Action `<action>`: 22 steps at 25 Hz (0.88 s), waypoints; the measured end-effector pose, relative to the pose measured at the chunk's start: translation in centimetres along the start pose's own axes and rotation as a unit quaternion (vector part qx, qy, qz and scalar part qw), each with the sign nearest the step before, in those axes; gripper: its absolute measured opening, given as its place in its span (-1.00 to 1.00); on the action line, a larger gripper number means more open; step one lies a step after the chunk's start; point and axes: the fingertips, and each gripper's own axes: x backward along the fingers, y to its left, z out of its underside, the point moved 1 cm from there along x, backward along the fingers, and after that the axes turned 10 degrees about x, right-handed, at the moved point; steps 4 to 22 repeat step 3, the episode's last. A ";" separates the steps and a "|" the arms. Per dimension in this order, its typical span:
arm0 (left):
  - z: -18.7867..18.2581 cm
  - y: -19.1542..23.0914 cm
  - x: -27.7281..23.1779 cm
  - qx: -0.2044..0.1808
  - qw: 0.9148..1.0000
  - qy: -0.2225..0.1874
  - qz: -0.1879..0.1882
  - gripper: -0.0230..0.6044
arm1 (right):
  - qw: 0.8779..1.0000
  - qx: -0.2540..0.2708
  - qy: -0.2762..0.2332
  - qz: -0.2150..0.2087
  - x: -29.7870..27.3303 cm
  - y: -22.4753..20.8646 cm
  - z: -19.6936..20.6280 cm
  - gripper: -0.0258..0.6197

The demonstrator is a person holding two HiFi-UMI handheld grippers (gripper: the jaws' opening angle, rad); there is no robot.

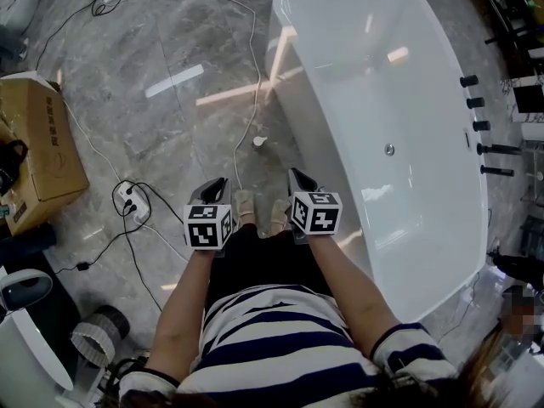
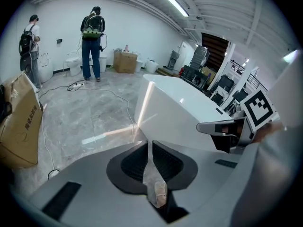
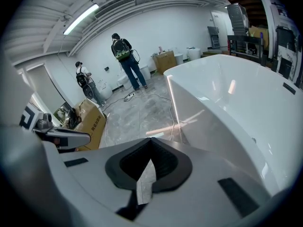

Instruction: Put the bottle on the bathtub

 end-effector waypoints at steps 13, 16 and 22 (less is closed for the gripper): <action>0.1 0.0 0.4 0.006 1.000 -0.001 0.001 -0.79 | 1.000 0.003 0.000 -0.001 0.2 0.0 0.0 -0.84; 0.1 0.0 0.4 0.006 1.000 -0.001 0.001 -0.79 | 1.000 0.003 0.000 -0.001 0.2 0.0 0.0 -0.84; 0.1 0.0 0.4 0.006 1.000 -0.001 0.001 -0.79 | 1.000 0.003 0.000 -0.001 0.2 0.0 0.0 -0.84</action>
